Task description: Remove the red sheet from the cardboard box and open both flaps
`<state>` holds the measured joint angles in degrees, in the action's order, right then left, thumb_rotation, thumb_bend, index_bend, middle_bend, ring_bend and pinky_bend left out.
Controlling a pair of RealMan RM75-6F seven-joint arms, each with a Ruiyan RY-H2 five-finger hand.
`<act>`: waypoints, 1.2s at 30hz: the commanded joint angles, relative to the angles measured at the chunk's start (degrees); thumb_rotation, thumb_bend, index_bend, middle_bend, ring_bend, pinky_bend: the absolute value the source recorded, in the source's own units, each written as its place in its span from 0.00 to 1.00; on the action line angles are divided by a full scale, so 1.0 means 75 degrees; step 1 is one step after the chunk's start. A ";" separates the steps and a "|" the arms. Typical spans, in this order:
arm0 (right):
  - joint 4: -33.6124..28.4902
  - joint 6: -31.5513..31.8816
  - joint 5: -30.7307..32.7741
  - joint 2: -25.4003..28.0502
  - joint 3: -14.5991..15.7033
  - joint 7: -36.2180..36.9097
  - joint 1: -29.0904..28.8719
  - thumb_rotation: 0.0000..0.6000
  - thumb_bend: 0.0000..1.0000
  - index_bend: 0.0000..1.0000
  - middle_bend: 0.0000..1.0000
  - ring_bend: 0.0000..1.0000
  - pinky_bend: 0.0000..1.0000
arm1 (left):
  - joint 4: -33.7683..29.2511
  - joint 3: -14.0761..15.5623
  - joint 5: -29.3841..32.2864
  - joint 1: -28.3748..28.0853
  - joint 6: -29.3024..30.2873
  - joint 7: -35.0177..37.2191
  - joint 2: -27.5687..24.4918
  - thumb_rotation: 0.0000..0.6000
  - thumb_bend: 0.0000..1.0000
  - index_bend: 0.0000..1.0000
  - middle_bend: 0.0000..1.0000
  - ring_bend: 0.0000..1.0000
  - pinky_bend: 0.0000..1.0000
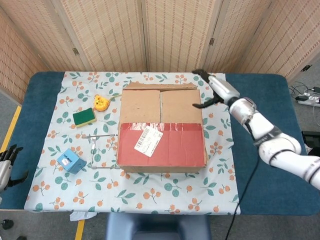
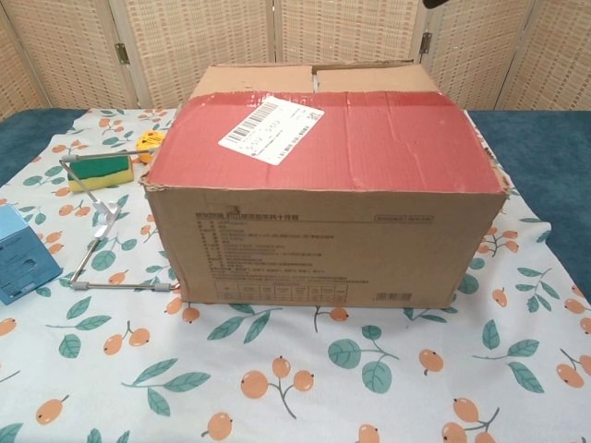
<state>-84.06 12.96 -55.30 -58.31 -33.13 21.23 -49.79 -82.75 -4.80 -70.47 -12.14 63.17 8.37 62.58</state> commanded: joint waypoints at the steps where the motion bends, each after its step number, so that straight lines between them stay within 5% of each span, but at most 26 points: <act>1: -0.1442 -0.1700 -0.0151 0.1161 -0.1452 0.1361 0.1675 0.90 0.26 0.00 0.00 0.05 0.00 | -0.0026 -0.0028 0.0150 -0.0129 -0.0166 -0.0240 0.0068 1.00 0.47 0.13 0.05 0.06 0.01; 8: -0.0870 -0.3909 0.1171 0.0027 -0.3746 0.0686 0.3342 0.90 0.27 0.00 0.00 0.07 0.00 | 0.0143 -0.0089 0.0449 -0.0343 -0.0569 -0.0414 0.0167 1.00 0.47 0.22 0.09 0.08 0.02; 13: 0.0484 -0.5823 0.2770 -0.1284 -0.4655 -0.0248 0.3910 0.91 0.26 0.00 0.00 0.07 0.01 | 0.0170 -0.0105 0.0521 -0.0385 -0.0618 -0.0465 0.0211 1.00 0.47 0.22 0.09 0.08 0.02; 21: 0.2369 -0.7568 0.3756 -0.2291 -0.4603 -0.1550 0.3506 0.91 0.27 0.00 0.00 0.07 0.01 | 0.0215 -0.0106 0.0641 -0.0386 -0.0648 -0.0512 0.0242 1.00 0.47 0.20 0.09 0.08 0.02; 36: 0.3211 -0.8145 0.4464 -0.2661 -0.4331 -0.2079 0.3028 0.91 0.27 0.00 0.00 0.07 0.02 | 0.0243 -0.0087 0.0593 -0.0359 -0.0638 -0.0366 0.0214 1.00 0.47 0.20 0.10 0.08 0.02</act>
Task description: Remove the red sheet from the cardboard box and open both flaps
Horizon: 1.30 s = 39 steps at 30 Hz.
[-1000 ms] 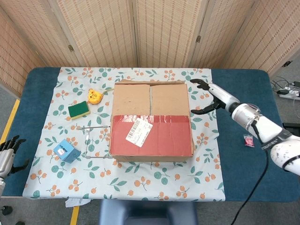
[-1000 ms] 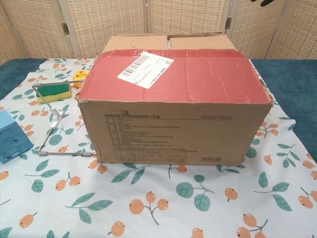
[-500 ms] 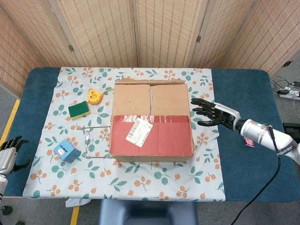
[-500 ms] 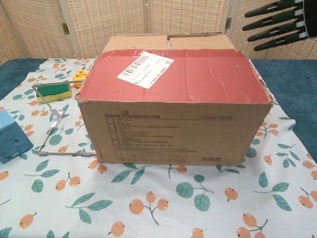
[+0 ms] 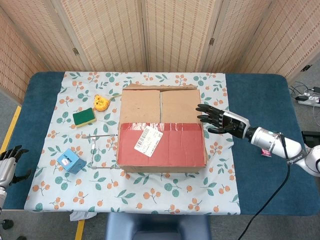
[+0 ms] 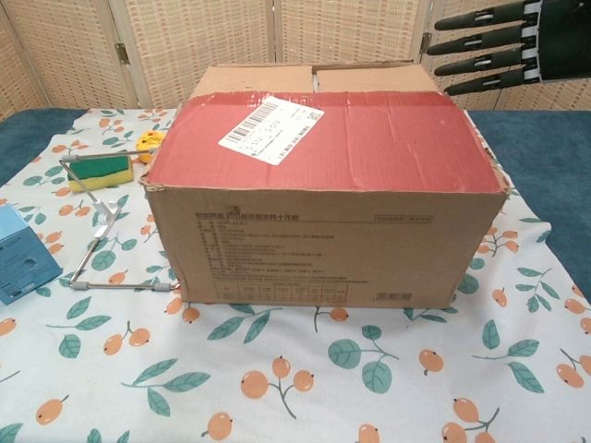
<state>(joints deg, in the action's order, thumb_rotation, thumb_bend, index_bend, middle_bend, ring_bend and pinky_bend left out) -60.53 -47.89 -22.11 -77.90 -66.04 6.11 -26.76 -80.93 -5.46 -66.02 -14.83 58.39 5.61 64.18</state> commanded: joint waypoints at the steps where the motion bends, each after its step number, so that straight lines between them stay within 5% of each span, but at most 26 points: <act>1: 0.0117 -0.0057 0.0069 -0.0077 0.0077 -0.0088 -0.0056 0.91 0.27 0.00 0.00 0.07 0.02 | 0.0001 0.0000 -0.0001 0.0000 0.0001 0.0006 0.0002 1.00 0.47 0.20 0.09 0.08 0.02; 16: 0.0522 -0.0475 0.0310 -0.0283 0.0352 -0.0319 -0.0283 0.91 0.27 0.00 0.00 0.07 0.03 | 0.0036 0.0000 0.0022 -0.0017 -0.0029 0.0007 0.0021 1.00 0.47 0.20 0.10 0.08 0.02; 28: -0.0253 -0.0662 0.0437 0.0082 0.0312 -0.0537 0.0171 0.91 0.27 0.00 0.00 0.07 0.04 | -0.0043 0.0013 0.0019 -0.0024 0.0097 -0.0245 0.0088 1.00 0.47 0.20 0.10 0.09 0.04; 39: -0.1540 -0.0733 0.0730 0.0693 -0.0154 -0.0851 0.1027 0.91 0.27 0.00 0.00 0.06 0.04 | 0.0014 0.0032 0.0143 -0.0111 0.0033 -0.0617 0.0221 1.00 0.47 0.20 0.10 0.09 0.04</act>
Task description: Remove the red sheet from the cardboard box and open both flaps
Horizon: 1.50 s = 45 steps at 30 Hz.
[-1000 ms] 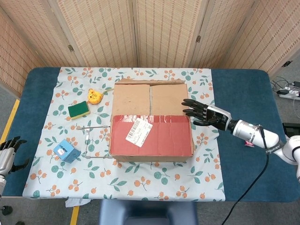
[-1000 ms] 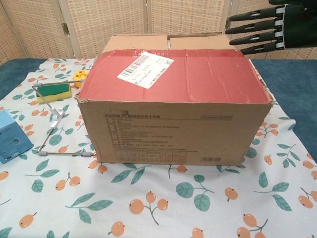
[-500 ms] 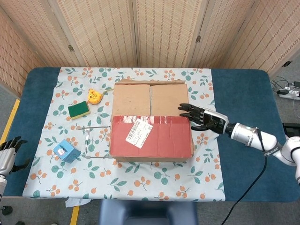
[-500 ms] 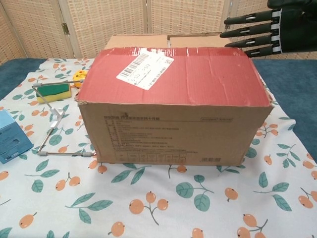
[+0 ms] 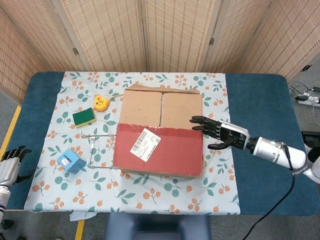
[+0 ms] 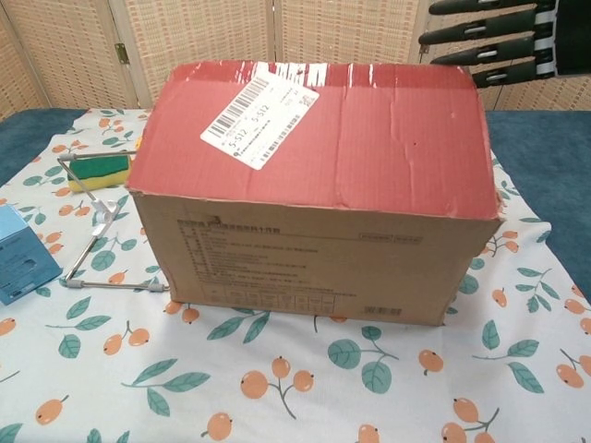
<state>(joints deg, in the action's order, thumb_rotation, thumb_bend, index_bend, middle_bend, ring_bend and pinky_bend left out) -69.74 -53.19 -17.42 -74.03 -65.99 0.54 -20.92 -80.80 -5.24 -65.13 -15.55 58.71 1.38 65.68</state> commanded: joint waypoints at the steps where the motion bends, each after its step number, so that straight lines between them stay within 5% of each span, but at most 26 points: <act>1: -0.0419 -0.0042 0.0135 0.0223 -0.0200 -0.0126 0.0320 0.91 0.27 0.00 0.00 0.06 0.04 | -0.0005 0.0003 0.0035 -0.0023 -0.0014 -0.0082 0.0030 1.00 0.47 0.20 0.10 0.09 0.04; 19: -0.3785 0.0607 0.0115 0.1494 -0.1004 -0.0336 0.1471 0.92 0.27 0.00 0.00 0.04 0.04 | -0.0106 0.0019 0.0051 -0.0041 0.0107 -0.0347 0.0086 1.00 0.47 0.20 0.10 0.09 0.04; 26: -0.5277 0.1062 -0.0301 0.1715 -0.0717 -0.0586 0.1790 0.92 0.27 0.00 0.00 0.03 0.04 | -0.0262 0.0049 -0.0150 0.0000 0.0251 -0.0268 -0.0005 1.00 0.47 0.20 0.10 0.09 0.04; 33: -0.5698 0.1354 -0.0794 0.1949 -0.0223 -0.0769 0.1754 0.92 0.26 0.00 0.00 0.00 0.04 | -0.0354 0.0064 -0.0317 0.0068 0.0392 -0.0083 -0.0104 1.00 0.47 0.20 0.10 0.09 0.04; 40: -0.5735 0.2046 -0.1015 0.2040 -0.0612 -0.1384 0.2053 0.92 0.27 0.00 0.00 0.00 0.04 | -0.0320 0.0063 -0.0306 0.0069 0.0366 -0.0028 -0.0102 1.00 0.47 0.20 0.10 0.09 0.04; 45: -0.6137 0.3882 -0.2384 0.2010 -0.0931 -0.2799 0.2620 0.92 0.27 0.00 0.00 0.00 0.02 | -0.0304 0.0063 -0.0276 0.0054 0.0345 -0.0081 -0.0083 1.00 0.47 0.19 0.10 0.09 0.04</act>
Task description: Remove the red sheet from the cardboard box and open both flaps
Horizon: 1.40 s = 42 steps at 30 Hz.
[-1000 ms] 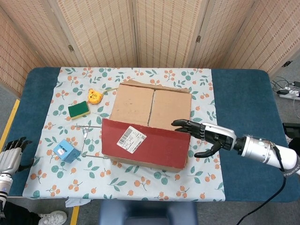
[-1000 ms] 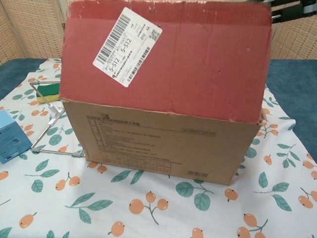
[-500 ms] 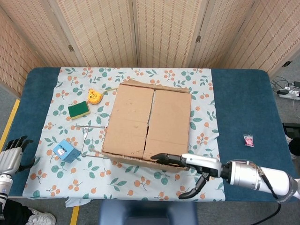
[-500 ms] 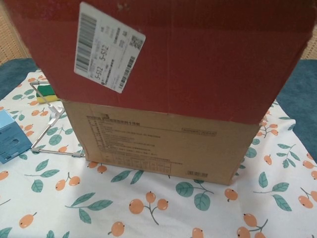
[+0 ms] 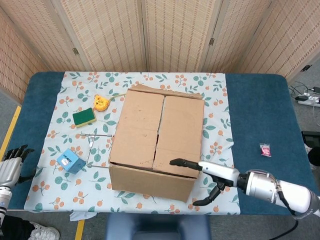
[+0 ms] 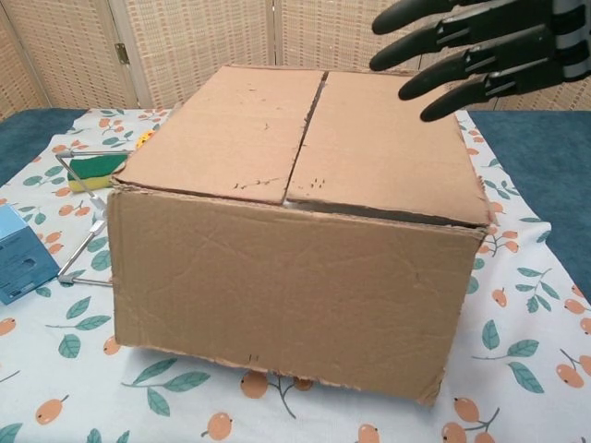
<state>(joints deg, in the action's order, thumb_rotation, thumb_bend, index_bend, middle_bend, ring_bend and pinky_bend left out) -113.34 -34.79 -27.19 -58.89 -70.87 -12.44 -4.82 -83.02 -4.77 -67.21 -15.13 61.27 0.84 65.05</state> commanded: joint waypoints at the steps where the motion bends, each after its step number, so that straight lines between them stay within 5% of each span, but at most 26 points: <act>1: -0.0416 0.1861 -0.1408 -0.0017 -0.0286 -0.1318 0.0582 0.92 0.27 0.00 0.00 0.00 0.01 | -0.0023 -0.0001 -0.0006 0.0000 0.0014 -0.0009 -0.0004 1.00 0.47 0.19 0.10 0.09 0.04; 9: -0.0785 0.5890 -0.4519 -0.0348 0.0547 -0.2879 0.1545 0.92 0.26 0.00 0.00 0.00 0.01 | -0.0211 0.0005 -0.0241 0.0118 0.0284 0.0227 -0.0154 1.00 0.47 0.16 0.10 0.09 0.04; 15: -0.0380 0.7422 -0.6054 -0.0492 0.1419 -0.2252 0.1746 0.92 0.27 0.00 0.00 0.00 0.01 | -0.0282 0.0035 -0.0322 0.0136 0.0308 0.0268 -0.0189 1.00 0.47 0.15 0.10 0.09 0.04; 24: 0.0293 0.7903 -0.7450 0.0190 0.2235 -0.0859 0.0380 0.92 0.29 0.04 0.00 0.00 0.00 | -0.0235 0.0061 -0.0309 0.0111 0.0243 0.0202 -0.0165 1.00 0.47 0.15 0.10 0.09 0.04; 31: 0.0255 0.7934 -0.7394 0.0707 0.2981 -0.0990 -0.0939 0.90 0.38 0.15 0.00 0.00 0.00 | -0.0171 0.0043 -0.0168 0.0102 0.0180 0.0134 -0.0136 1.00 0.47 0.15 0.10 0.09 0.04; 35: 0.0058 0.7931 -0.7130 0.0903 0.3426 -0.1315 -0.1649 0.58 0.51 0.29 0.00 0.00 0.00 | -0.0142 0.0041 -0.0130 0.0105 0.0148 0.0146 -0.0137 1.00 0.47 0.15 0.10 0.09 0.04; 42: -0.0134 0.7826 -0.6027 0.0999 0.4315 -0.2115 -0.3301 0.45 0.59 0.32 0.00 0.00 0.00 | -0.0112 0.0055 -0.0155 0.0087 0.0091 0.0184 -0.0145 1.00 0.47 0.15 0.10 0.09 0.04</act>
<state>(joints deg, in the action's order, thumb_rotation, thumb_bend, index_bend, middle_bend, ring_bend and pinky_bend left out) -113.78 24.04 -75.52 -51.67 -41.40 -25.41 -25.53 -83.88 -4.36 -68.38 -14.46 61.98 2.19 63.98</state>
